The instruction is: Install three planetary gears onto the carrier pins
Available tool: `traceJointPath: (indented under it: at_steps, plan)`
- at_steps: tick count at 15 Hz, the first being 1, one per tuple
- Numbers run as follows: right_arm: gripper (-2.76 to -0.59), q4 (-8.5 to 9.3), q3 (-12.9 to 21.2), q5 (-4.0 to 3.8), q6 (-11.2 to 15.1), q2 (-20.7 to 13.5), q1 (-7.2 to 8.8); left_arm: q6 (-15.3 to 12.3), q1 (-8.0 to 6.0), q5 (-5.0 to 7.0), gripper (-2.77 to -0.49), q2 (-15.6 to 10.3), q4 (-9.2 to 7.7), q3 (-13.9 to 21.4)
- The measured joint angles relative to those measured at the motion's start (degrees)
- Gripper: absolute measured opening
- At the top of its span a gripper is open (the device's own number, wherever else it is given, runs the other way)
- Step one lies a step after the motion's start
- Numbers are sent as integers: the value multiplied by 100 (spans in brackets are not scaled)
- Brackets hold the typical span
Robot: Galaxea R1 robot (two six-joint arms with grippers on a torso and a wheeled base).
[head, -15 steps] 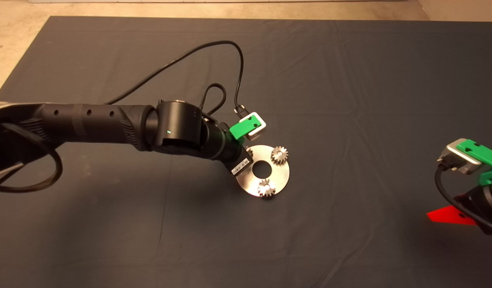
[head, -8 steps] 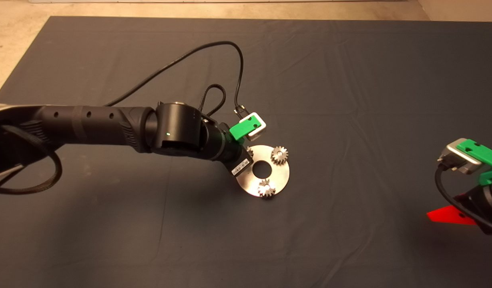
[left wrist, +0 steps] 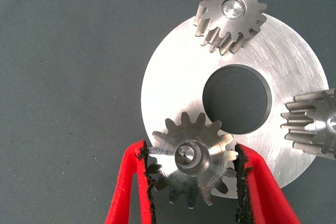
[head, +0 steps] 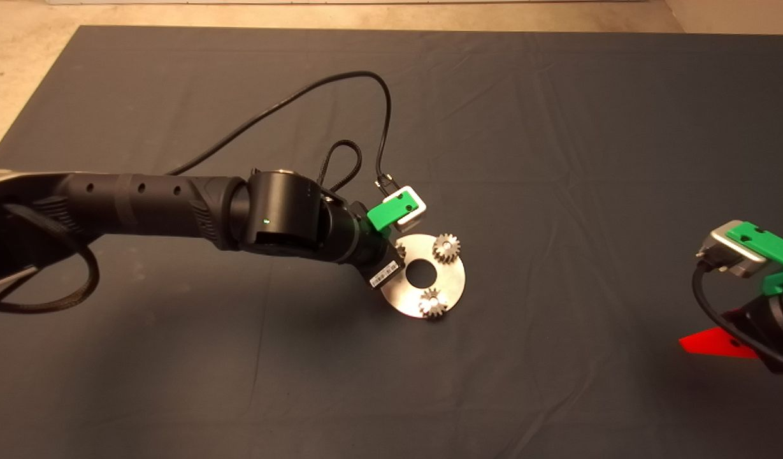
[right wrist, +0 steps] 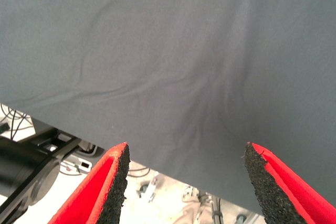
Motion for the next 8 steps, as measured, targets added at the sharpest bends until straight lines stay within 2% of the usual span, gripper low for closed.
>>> traceJointPath:
  at_steps: [8]
  plan:
    - [-175, 0, 0, -2, 0, 0, 0, 1, 11, -89, -265, -107, -4, 39]
